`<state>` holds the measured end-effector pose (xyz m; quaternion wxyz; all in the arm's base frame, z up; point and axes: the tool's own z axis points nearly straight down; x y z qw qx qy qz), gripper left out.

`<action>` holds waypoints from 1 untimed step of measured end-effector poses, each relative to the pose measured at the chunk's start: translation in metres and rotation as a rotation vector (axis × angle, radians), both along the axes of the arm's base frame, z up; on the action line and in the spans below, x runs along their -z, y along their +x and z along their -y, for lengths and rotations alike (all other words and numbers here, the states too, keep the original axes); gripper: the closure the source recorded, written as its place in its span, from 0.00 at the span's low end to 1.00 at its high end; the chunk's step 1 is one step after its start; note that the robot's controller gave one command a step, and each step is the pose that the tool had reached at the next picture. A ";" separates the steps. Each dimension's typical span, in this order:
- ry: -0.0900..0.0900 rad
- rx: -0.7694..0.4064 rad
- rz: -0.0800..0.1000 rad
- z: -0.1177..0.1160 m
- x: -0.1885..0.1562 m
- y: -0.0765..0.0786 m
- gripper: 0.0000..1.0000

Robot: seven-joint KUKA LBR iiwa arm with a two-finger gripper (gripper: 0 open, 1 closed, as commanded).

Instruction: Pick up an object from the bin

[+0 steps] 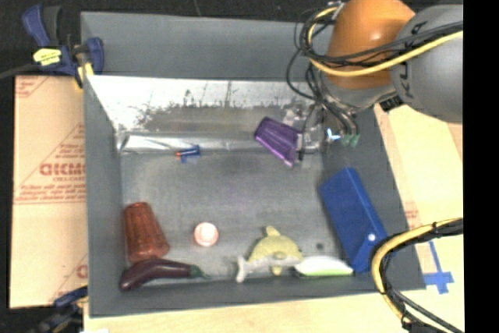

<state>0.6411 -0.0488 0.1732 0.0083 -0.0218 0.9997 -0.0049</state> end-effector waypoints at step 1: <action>-0.001 -0.002 0.007 -0.002 -0.040 0.002 1.00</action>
Offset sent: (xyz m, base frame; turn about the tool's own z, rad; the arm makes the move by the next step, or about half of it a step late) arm 0.0098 -0.0056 -0.0826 0.0554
